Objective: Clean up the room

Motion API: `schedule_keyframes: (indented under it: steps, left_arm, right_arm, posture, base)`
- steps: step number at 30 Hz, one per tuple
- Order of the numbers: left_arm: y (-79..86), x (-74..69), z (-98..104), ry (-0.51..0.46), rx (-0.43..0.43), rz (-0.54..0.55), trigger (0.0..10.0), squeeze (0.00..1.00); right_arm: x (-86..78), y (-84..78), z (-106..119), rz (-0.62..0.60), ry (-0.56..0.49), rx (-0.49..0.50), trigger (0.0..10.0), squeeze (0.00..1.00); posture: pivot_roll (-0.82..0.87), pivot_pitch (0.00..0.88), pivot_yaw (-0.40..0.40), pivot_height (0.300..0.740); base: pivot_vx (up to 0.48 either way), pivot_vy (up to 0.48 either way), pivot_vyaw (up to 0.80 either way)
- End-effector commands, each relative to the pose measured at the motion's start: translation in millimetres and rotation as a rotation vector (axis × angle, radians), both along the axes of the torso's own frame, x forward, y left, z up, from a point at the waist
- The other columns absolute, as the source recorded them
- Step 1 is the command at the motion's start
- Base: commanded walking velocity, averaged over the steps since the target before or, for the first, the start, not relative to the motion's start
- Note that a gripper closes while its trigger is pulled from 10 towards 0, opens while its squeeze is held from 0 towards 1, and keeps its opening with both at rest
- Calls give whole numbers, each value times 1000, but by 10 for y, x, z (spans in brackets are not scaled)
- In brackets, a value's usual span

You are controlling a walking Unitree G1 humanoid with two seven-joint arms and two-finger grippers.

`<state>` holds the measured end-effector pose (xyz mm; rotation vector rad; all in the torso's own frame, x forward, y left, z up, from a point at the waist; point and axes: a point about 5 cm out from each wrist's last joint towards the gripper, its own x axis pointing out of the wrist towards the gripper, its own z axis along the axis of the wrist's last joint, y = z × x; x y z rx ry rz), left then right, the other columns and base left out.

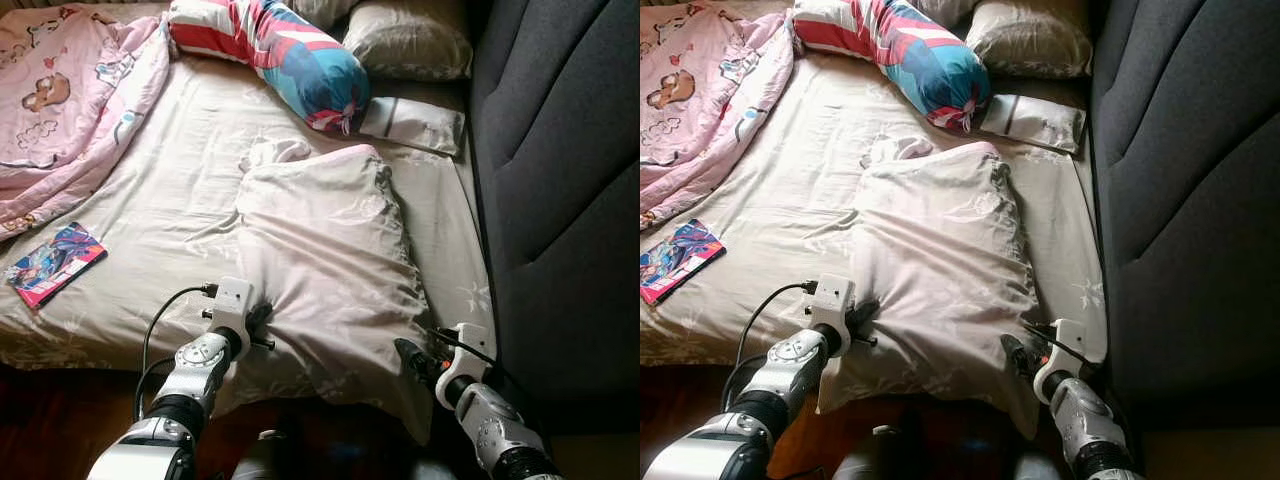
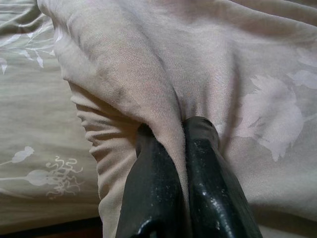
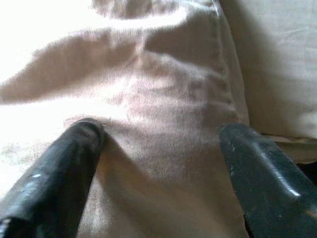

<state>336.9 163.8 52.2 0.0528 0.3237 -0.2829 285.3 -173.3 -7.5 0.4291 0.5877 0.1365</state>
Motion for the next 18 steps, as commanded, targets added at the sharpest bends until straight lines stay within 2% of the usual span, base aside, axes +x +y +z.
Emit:
schedule_keyframes:
  steps: [1,13,18]
  left_arm:
    - [83,-62,-53,13,22,-3,10000,0]
    - [134,-117,-56,-1,29,-14,10000,0]
    - [216,-184,-54,-13,35,-10,10000,0]
  right_arm:
    - [-125,35,-133,0,70,9,10000,0]
    - [-199,164,-225,-35,87,46,10000,0]
    - [-248,234,-270,-47,93,51,10000,0]
  posture:
    - [-64,238,112,740]
    - [-20,290,135,740]
    - [16,313,147,740]
  base:
    - [0,0,0]
    - [0,0,0]
    - [0,0,0]
